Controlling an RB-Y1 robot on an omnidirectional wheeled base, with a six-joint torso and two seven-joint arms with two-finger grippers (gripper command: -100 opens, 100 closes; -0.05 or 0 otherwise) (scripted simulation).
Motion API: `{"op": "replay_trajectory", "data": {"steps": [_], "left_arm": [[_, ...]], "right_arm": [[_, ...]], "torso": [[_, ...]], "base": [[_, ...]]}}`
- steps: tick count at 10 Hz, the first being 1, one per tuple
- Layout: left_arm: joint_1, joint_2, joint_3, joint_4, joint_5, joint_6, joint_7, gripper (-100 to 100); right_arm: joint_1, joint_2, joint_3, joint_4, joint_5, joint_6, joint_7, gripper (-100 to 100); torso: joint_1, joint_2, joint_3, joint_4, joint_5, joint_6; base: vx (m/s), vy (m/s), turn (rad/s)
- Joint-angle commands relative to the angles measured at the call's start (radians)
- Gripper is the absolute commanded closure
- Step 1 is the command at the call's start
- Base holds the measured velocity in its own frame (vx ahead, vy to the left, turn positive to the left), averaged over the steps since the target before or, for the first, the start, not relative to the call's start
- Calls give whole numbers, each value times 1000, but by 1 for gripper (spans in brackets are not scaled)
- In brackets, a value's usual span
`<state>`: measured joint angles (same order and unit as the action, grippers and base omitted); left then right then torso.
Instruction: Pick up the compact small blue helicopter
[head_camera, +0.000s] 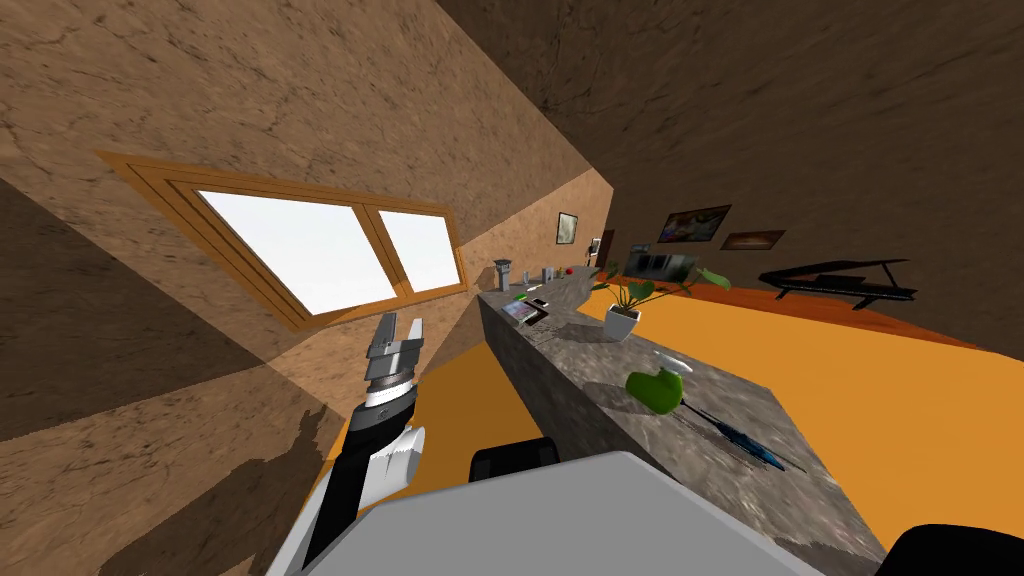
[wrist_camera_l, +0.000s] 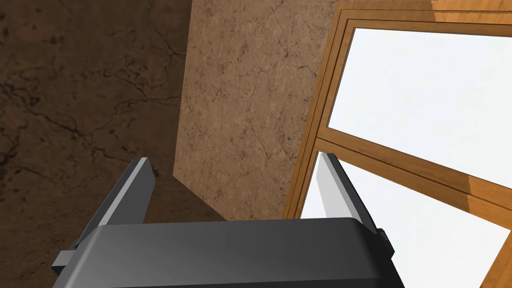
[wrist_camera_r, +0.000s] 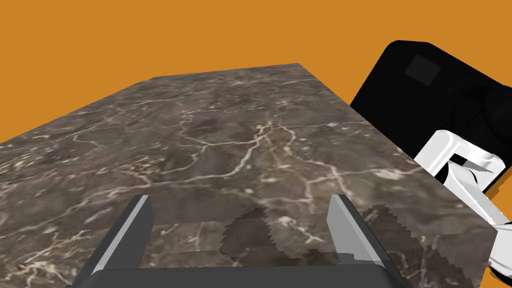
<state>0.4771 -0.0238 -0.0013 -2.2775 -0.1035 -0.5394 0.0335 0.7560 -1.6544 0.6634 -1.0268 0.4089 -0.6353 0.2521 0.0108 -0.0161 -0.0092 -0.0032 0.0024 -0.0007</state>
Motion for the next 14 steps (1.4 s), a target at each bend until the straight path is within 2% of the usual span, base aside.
{"op": "replay_trajectory", "data": {"steps": [1, 5, 6, 7, 8, 11, 12, 13, 14], "left_arm": [[0, 0, 0, 0, 0, 0, 0, 0], [0, 0, 0, 0, 0, 0, 0, 0], [0, 0, 0, 0, 0, 0, 0, 0], [0, 0, 0, 0, 0, 0, 0, 0], [0, 0, 0, 0, 0, 0, 0, 0], [0, 0, 0, 0, 0, 0, 0, 0], [0, 0, 0, 0, 0, 0, 0, 0], [0, 0, 0, 0, 0, 0, 0, 0], [0, 0, 0, 0, 0, 0, 0, 0]], "right_arm": [[-41, -22, -3, 16, 6, -14, -6, -100], [-68, -45, -14, 7, -2, -22, -6, -100], [-71, -35, -10, 18, 6, -26, -8, -100], [-71, -36, -11, 17, 5, -25, -6, 0], [-73, -2, -7, 26, 14, -9, 0, -100], [-75, 50, -1, 40, 28, 15, 10, -100], [-64, 36, -6, 29, 18, 14, 13, -100], [-64, 38, -6, 28, 18, 17, 14, 100], [-64, 38, -6, 28, 18, 17, 14, 100]], "torso": [[0, 0, 0, 0, 0, 0], [-4, 7, 4, 2, -1, 1], [-3, 8, 4, 2, -1, 2], [-5, 13, 7, 3, -1, 2], [-7, 16, 9, 4, -2, 2], [-10, 21, 12, 5, -3, 3], [-10, 21, 12, 5, -3, 3], [-9, 20, 12, 5, -2, 3], [-8, 20, 11, 5, -2, 3]], "base": [[239, 123, 88], [139, 67, 78], [64, 34, 0], [12, 7, 1], [-3, -9, 38], [-16, -18, 57], [-6, -5, 14], [0, 0, 0], [-4, -4, 12]]}}
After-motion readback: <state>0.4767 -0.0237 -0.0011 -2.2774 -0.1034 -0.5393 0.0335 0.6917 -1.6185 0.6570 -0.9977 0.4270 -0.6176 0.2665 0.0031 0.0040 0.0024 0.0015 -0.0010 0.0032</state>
